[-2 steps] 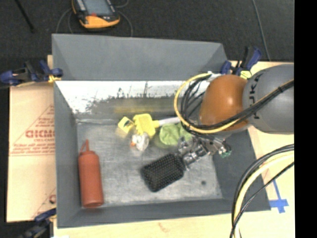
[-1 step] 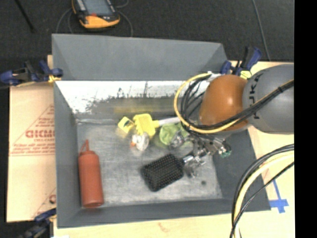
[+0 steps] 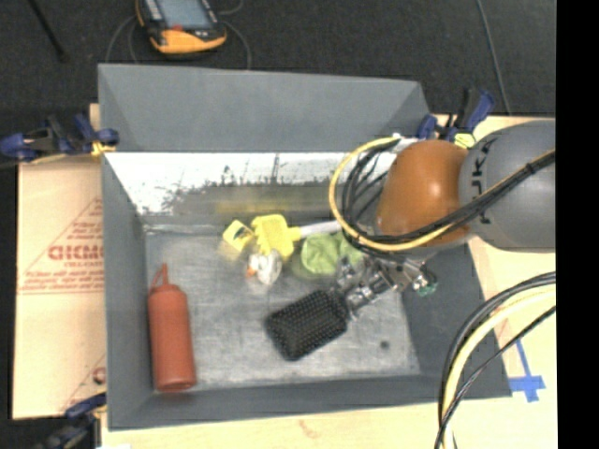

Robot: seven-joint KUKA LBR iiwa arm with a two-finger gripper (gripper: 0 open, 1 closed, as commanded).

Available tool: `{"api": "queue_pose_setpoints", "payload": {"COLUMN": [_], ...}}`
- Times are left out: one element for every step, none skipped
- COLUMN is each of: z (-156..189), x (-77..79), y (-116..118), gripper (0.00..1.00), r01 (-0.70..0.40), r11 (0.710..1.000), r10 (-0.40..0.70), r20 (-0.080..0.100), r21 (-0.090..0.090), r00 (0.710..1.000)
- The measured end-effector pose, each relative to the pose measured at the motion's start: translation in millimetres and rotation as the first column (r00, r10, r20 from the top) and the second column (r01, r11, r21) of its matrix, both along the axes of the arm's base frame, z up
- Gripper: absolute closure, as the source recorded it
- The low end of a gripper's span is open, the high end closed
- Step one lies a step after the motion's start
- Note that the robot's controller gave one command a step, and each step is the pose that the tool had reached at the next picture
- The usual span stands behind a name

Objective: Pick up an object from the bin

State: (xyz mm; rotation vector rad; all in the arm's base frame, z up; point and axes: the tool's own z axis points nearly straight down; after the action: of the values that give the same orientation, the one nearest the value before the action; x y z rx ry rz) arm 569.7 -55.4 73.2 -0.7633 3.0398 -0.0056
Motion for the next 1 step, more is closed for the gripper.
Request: {"api": "queue_pose_setpoints", "payload": {"z": [-1.3], "x": [-1.1], "y": [0.1], "gripper": [0.00], "r01": [-0.001], "r11": [1.000], "r10": [0.001], "r20": [-0.003], "r21": [0.000], "r00": [1.000]}}
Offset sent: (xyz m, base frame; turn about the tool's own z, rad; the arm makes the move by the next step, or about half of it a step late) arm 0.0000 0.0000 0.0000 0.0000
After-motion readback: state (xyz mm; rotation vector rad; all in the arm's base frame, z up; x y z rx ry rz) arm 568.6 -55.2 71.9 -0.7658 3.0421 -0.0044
